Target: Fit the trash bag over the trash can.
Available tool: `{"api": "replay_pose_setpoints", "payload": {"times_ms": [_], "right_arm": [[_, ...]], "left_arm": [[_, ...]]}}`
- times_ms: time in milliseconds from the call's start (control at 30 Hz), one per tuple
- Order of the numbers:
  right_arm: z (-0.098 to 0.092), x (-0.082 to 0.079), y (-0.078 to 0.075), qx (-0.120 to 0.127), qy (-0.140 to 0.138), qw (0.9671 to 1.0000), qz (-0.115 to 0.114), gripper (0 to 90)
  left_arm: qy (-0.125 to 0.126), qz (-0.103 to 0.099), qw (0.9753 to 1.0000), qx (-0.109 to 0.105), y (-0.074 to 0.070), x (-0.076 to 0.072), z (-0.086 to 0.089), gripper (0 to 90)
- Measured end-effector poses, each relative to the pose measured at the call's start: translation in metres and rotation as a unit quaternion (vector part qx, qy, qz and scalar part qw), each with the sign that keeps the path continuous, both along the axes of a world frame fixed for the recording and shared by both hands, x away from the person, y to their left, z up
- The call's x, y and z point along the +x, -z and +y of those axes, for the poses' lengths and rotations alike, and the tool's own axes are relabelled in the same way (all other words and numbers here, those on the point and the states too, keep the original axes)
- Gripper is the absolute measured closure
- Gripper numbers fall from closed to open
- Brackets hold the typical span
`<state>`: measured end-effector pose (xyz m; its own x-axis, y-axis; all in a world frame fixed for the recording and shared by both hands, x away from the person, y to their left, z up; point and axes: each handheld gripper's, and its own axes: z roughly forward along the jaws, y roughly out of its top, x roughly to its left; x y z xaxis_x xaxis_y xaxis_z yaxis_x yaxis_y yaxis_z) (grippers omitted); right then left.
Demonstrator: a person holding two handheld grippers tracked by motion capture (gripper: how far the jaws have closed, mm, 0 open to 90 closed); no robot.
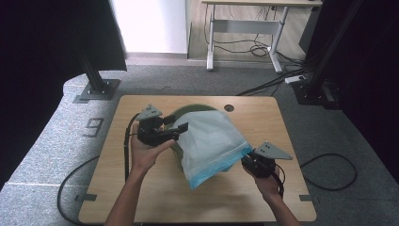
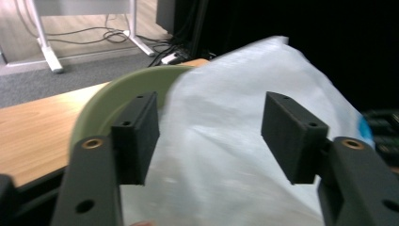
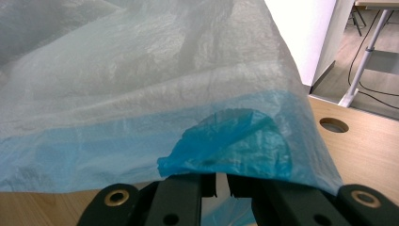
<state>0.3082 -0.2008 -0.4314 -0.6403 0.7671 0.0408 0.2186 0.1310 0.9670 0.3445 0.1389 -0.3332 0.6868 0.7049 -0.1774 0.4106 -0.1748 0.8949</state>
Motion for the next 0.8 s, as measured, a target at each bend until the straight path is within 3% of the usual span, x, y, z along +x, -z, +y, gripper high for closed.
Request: {"api": "replay_pose_setpoints", "payload": {"times_ms": [133, 267, 533, 667, 800], "right_arm": [[0.002, -0.001, -0.004, 0.001, -0.003, 1.0, -0.001, 82.3], [0.003, -0.003, -0.007, 0.003, -0.007, 1.0, -0.003, 81.8], [-0.002, -0.004, -0.007, 0.014, -0.007, 0.9999, 0.0, 80.9], [-0.003, -0.005, -0.006, 0.017, -0.006, 0.9998, 0.001, 80.9], [-0.004, -0.005, -0.005, 0.018, -0.006, 0.9998, 0.003, 80.6]], "left_arm": [[0.024, -0.001, 0.9992, 0.032, -0.003, -0.011, -0.018, 31.1], [0.046, 0.001, 0.9968, 0.065, 0.003, -0.022, -0.042, 27.8], [0.06, 0.032, 0.993, 0.097, 0.025, -0.021, -0.07, 14.7], [0.06, 0.036, 0.9915, 0.11, 0.032, -0.02, -0.078, 16.6], [0.062, 0.026, 0.9918, 0.109, 0.036, -0.02, -0.08, 31.1]]}}
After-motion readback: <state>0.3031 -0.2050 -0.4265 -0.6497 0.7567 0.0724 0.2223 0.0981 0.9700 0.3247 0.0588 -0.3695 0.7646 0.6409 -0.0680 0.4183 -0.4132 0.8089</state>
